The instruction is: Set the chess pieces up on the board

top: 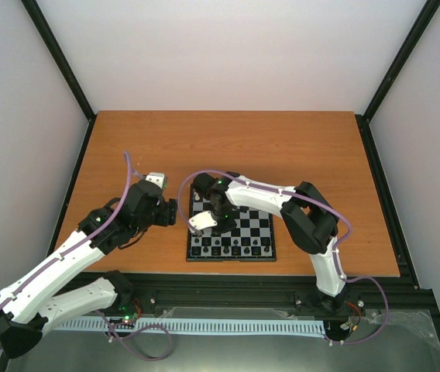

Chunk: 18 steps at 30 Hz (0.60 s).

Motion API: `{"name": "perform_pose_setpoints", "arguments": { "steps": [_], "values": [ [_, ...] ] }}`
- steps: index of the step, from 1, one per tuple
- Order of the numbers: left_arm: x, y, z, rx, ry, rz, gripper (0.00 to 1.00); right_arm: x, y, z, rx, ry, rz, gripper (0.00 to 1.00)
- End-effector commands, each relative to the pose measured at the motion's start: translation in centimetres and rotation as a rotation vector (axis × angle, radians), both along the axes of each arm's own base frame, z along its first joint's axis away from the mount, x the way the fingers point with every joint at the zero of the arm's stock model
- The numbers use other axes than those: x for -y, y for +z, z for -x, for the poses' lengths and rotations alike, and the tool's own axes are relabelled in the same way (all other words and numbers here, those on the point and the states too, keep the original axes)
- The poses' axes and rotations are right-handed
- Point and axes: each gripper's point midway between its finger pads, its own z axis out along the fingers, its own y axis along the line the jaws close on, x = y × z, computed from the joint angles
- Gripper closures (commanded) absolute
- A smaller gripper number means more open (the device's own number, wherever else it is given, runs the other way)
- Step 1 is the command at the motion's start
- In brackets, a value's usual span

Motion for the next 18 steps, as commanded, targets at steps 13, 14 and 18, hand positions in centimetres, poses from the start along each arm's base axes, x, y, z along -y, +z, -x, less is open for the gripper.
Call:
{"name": "perform_pose_setpoints", "arguments": {
  "steps": [13, 14, 18],
  "values": [
    [0.62, 0.59, -0.22, 0.019, -0.021, 0.024, 0.23, 0.48, -0.96, 1.28, -0.005, 0.028, 0.04, 0.78],
    [0.64, 0.56, -0.18, 0.018, -0.023, 0.024, 0.23, 0.55, -1.09, 1.41, -0.008, 0.031, 0.044, 0.78],
    [0.68, 0.67, -0.2, 0.02, -0.024, 0.027, 0.23, 0.47, -1.14, 1.63, -0.007, 0.04, 0.042, 0.77]
  ]
}}
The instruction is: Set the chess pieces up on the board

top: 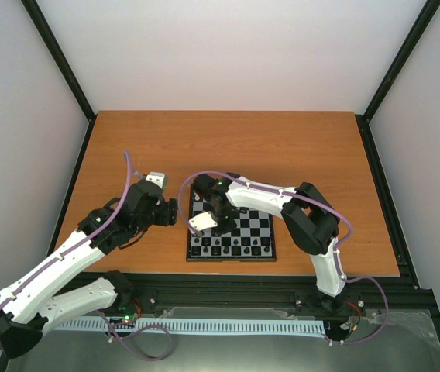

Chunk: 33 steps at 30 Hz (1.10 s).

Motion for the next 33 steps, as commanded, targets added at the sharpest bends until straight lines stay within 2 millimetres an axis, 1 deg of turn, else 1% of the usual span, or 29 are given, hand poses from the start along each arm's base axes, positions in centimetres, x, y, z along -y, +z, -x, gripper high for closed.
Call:
{"name": "perform_pose_setpoints", "arguments": {
  "steps": [1, 2, 8, 13, 20, 22, 28, 31, 33],
  "values": [
    [0.5, 0.6, -0.2, 0.018, -0.021, 0.019, 0.23, 0.4, -1.1, 1.4, -0.013, 0.04, 0.038, 0.75],
    [0.5, 0.5, -0.1, 0.018, -0.02, 0.018, 0.23, 0.3, -1.1, 1.4, -0.009, 0.042, 0.034, 0.74],
    [0.5, 0.6, -0.1, 0.019, -0.022, 0.021, 0.23, -0.1, -1.3, 1.6, 0.007, 0.07, 0.033, 0.74],
    [0.5, 0.6, -0.1, 0.02, -0.022, 0.022, 0.23, 0.4, -1.8, 1.6, 0.019, 0.076, 0.068, 0.76],
    [0.5, 0.6, -0.1, 0.019, -0.023, 0.023, 0.23, 1.2, -1.7, 1.6, 0.023, 0.068, 0.099, 0.76],
    [0.5, 0.6, -0.1, 0.018, -0.024, 0.023, 0.23, 1.4, -1.6, 1.5, 0.023, 0.062, 0.105, 0.77],
    [0.5, 0.6, -0.1, 0.018, -0.021, 0.023, 0.23, 1.9, -1.8, 1.5, 0.003, 0.035, 0.113, 0.85],
    [0.4, 0.6, -0.1, 0.02, -0.016, 0.022, 0.23, 1.9, -1.2, 1.6, -0.032, 0.002, 0.083, 0.87],
    [0.3, 0.8, -0.2, 0.027, -0.006, 0.022, 0.23, 1.6, -0.4, 1.4, -0.052, -0.04, 0.04, 0.88]
  ]
}}
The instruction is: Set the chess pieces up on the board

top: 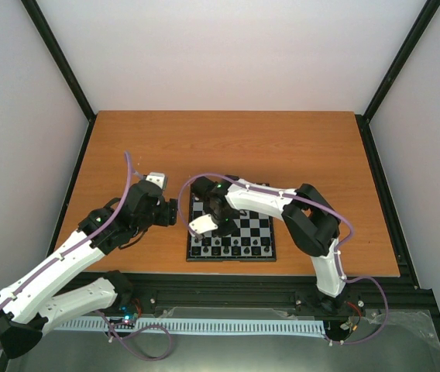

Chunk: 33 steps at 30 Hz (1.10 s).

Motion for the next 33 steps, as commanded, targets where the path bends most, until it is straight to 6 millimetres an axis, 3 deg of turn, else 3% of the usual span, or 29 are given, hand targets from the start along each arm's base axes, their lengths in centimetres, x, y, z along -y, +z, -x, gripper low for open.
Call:
{"name": "perform_pose_setpoints", "arguments": {
  "steps": [1, 7, 12, 19, 25, 30, 33],
  "values": [
    [0.2, 1.1, -0.2, 0.035, 0.0, 0.025, 0.23, 1.1, -0.1, 0.8, -0.081, -0.08, -0.009, 0.88],
    [-0.1, 1.4, -0.4, 0.055, 0.024, 0.044, 0.23, 0.8, 3.1, -0.5, -0.194, -0.289, -0.215, 0.88],
    [1.0, 1.3, -1.0, 0.041, 0.017, 0.074, 0.26, 2.5, 4.3, -1.5, -0.264, -0.442, -0.331, 0.88],
    [7.8, -1.6, -1.8, -0.106, -0.123, 0.259, 0.38, 4.5, 7.7, -3.5, -0.333, -0.639, -0.503, 0.88],
    [14.1, -2.2, -2.2, -0.15, -0.274, 0.546, 0.44, 5.9, 8.7, -4.4, -0.39, -0.73, -0.57, 0.88],
    [17.4, -2.9, -2.6, -0.198, -0.344, 0.701, 0.51, 6.0, 9.2, -4.0, -0.443, -0.734, -0.602, 0.87],
    [18.3, -3.2, -2.9, -0.214, -0.353, 0.751, 0.56, 6.0, 9.7, -4.2, -0.45, -0.74, -0.619, 0.87]
  ]
}}
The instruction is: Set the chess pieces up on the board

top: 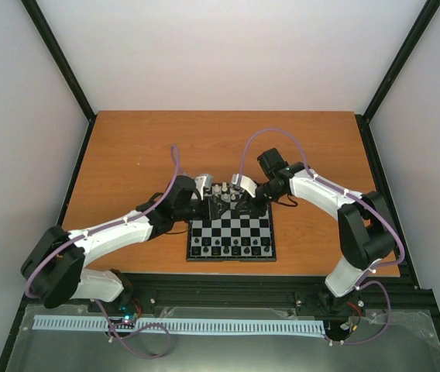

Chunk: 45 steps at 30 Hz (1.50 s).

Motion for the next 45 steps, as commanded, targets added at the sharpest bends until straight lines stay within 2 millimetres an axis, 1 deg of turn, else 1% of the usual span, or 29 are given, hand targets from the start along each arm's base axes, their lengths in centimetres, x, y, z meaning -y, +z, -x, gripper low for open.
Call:
{"name": "perform_pose_setpoints", "arguments": {
  "steps": [1, 6, 10, 16, 21, 24, 33, 40, 45],
  "values": [
    [3.0, 3.6, -0.5, 0.034, -0.051, 0.224, 0.58, -0.4, 2.2, 0.0, -0.003, -0.005, -0.091, 0.87],
    [3.3, 2.8, -0.8, -0.003, -0.032, 0.244, 0.63, -0.7, 3.1, 0.0, -0.003, -0.003, -0.119, 0.87],
    [3.5, 2.3, -0.8, -0.031, -0.021, 0.254, 0.67, -0.9, 3.5, 0.0, -0.005, -0.007, -0.131, 0.87],
    [3.0, 1.6, -1.1, -0.058, 0.024, 0.247, 0.69, -1.0, 4.0, 0.0, -0.004, -0.006, -0.146, 0.86],
    [2.4, 0.9, -1.3, -0.087, 0.071, 0.236, 0.68, -1.1, 4.3, 0.0, -0.009, -0.017, -0.157, 0.87],
    [2.3, 1.0, -1.2, -0.097, 0.082, 0.24, 0.67, -1.1, 4.5, -0.3, -0.016, -0.036, -0.162, 0.86],
    [2.4, 1.4, -1.5, -0.095, 0.098, 0.265, 0.75, -1.6, 4.5, -0.6, -0.072, -0.062, -0.174, 0.86],
    [2.9, 1.0, -1.5, -0.122, 0.088, 0.277, 0.8, -1.7, 4.4, -0.8, -0.089, -0.077, -0.174, 0.86],
    [3.1, 0.9, -1.6, -0.135, 0.09, 0.286, 0.83, -1.8, 4.2, -1.5, -0.107, -0.121, -0.166, 0.86]
  ]
}}
